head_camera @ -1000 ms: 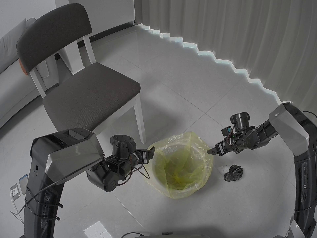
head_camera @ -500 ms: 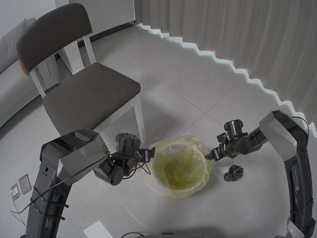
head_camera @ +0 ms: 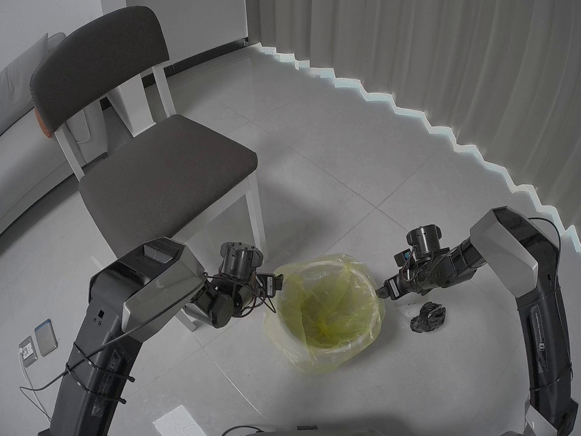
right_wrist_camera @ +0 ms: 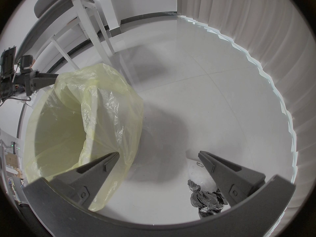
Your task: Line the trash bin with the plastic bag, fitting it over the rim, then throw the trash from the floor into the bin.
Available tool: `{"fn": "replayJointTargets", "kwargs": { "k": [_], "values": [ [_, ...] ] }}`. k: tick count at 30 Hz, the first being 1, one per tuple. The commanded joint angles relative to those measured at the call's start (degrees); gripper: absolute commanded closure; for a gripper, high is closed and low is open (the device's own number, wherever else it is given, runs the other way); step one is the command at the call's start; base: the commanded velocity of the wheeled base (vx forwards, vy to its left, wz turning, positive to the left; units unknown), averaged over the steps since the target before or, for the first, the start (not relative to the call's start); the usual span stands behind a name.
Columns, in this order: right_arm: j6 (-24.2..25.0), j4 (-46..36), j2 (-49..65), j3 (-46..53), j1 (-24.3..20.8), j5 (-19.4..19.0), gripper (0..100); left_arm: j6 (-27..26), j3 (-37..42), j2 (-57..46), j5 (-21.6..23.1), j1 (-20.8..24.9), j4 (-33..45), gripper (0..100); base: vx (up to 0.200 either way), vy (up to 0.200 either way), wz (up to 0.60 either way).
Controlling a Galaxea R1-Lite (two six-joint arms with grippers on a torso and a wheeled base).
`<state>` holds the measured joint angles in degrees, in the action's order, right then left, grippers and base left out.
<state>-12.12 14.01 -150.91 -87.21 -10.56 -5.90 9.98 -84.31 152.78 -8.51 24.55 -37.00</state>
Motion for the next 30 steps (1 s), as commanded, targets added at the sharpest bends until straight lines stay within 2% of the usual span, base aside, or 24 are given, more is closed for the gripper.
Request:
{"fn": "replayJointTargets", "kwargs": {
  "k": [1, 4, 11, 15, 23, 30],
  "values": [
    [-0.28, 0.06, -0.18, 0.11, -0.25, 0.01, 0, 0.04, -3.67, 1.99, -0.10, -1.35, 2.63, 0, 0.000, 0.000, 0.00],
    [-0.28, 0.14, -0.09, 0.29, -0.25, 0.01, 0, 0.04, -4.99, 2.34, -0.02, -1.44, 4.83, 0, 0.000, 0.000, 0.00],
    [-0.28, 0.06, -0.09, 0.29, -0.25, 0.01, 0, 0.30, -4.64, 2.61, -0.10, -0.91, 4.57, 0, 0.000, 0.000, 0.00],
    [-0.01, 0.06, 0.26, 0.38, 0.10, -0.08, 0, 0.83, -0.94, -0.03, -0.19, -1.09, 3.16, 0, 0.000, 0.000, 0.00],
    [0.34, 0.06, 6.15, 4.15, 1.94, -0.25, 0, 0.83, 10.48, -6.62, 0.34, -2.14, -5.19, 0, 0.000, 0.000, 0.00],
    [0.52, 0.49, 7.38, 6.26, 3.09, -0.34, 0, 0.83, 17.34, -9.26, 0.42, -2.23, -10.99, 0, 0.000, 0.000, 0.00]
  ]
}}
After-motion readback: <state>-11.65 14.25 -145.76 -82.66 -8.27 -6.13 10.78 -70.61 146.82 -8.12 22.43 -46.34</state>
